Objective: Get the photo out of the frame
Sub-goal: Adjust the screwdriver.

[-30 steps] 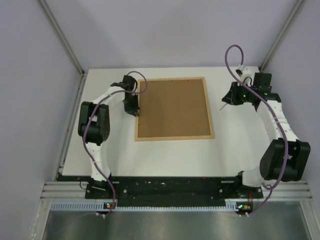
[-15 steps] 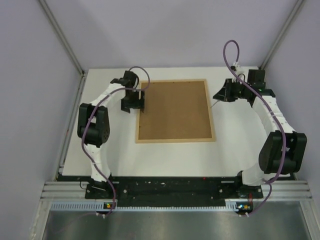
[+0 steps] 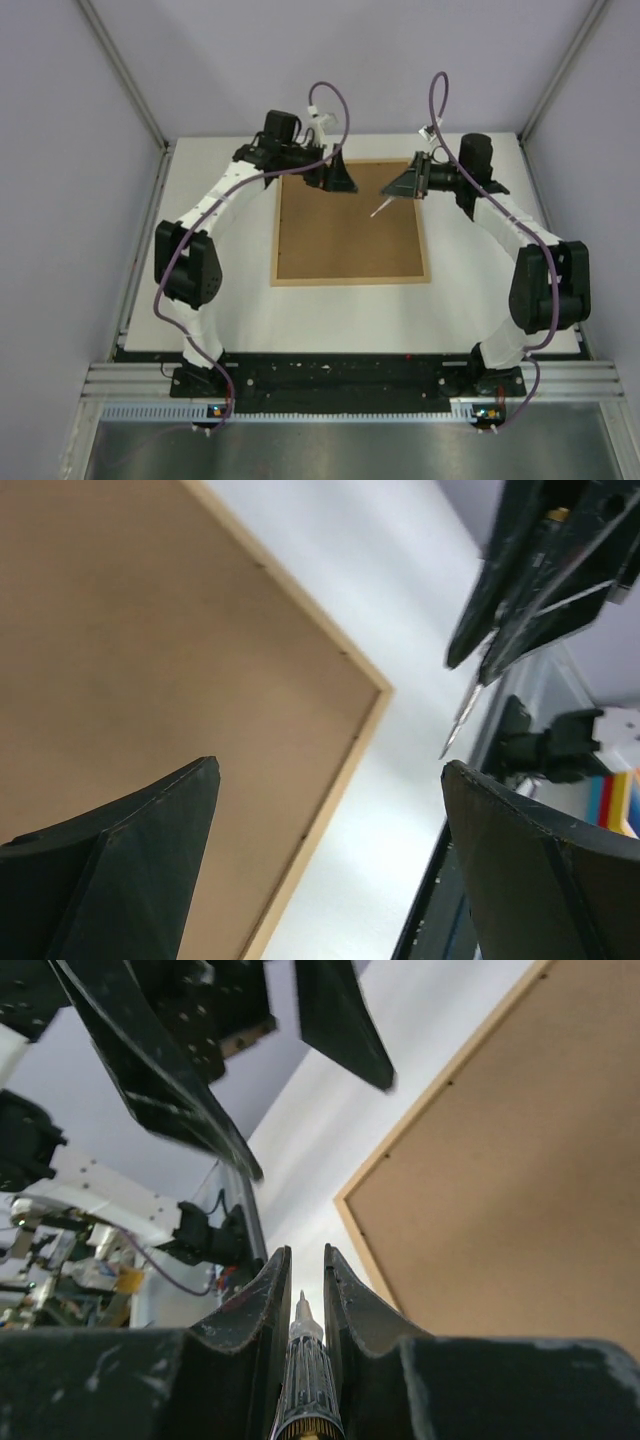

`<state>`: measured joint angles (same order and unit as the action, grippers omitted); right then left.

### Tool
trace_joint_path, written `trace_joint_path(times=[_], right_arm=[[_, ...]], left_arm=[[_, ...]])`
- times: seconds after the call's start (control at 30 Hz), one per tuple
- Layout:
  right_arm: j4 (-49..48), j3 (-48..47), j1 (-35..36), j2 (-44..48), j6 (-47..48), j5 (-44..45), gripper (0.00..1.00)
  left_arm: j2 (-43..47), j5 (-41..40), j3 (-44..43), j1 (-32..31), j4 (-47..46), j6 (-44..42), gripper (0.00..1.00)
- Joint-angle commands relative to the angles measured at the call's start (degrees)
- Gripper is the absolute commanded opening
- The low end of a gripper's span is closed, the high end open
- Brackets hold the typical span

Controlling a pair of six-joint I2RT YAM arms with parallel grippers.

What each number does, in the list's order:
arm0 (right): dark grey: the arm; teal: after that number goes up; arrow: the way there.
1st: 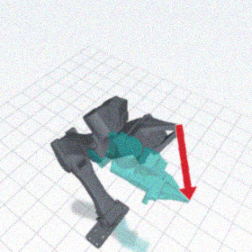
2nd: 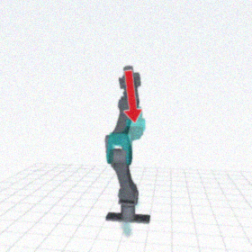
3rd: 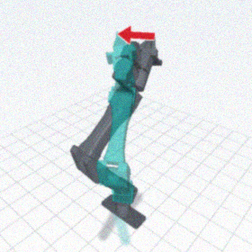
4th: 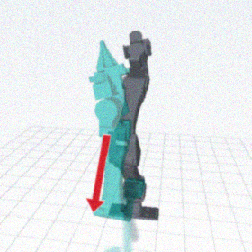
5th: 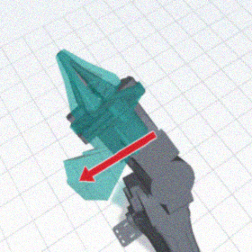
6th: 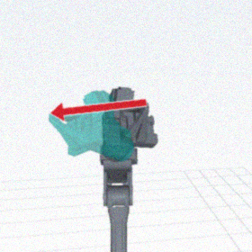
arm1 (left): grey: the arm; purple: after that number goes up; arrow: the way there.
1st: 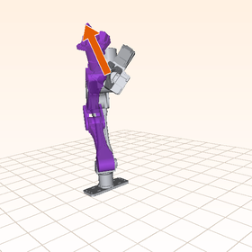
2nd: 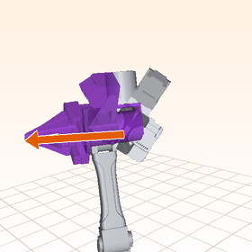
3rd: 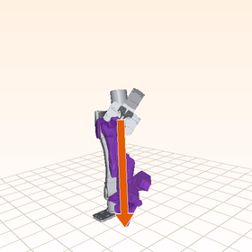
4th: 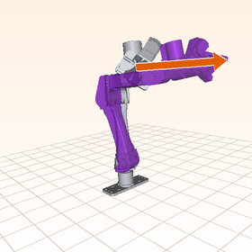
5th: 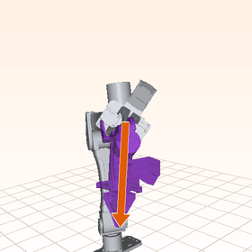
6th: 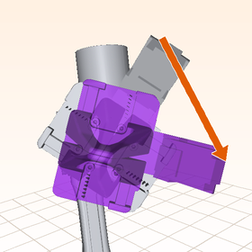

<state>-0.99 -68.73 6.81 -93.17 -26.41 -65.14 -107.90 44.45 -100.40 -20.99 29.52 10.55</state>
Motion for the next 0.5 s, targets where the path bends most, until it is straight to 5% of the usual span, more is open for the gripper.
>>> trace_joint_path(times=[0.0,0.27,0.47], right_arm=[[-28.23,3.60,0.49,0.97,-19.43,-6.57,0.00],[-48.83,8.79,0.49,-1.05,-36.42,-7.54,0.00],[-42.62,8.61,0.49,-0.88,-30.39,-7.28,0.00]], left_arm=[[-5.30,13.02,-3.04,-4.58,-6.31,4.21,0.99],[-7.68,18.48,-5.51,-7.83,-8.95,7.38,0.91],[-7.68,18.92,-4.89,-7.66,-10.88,9.67,0.84]])
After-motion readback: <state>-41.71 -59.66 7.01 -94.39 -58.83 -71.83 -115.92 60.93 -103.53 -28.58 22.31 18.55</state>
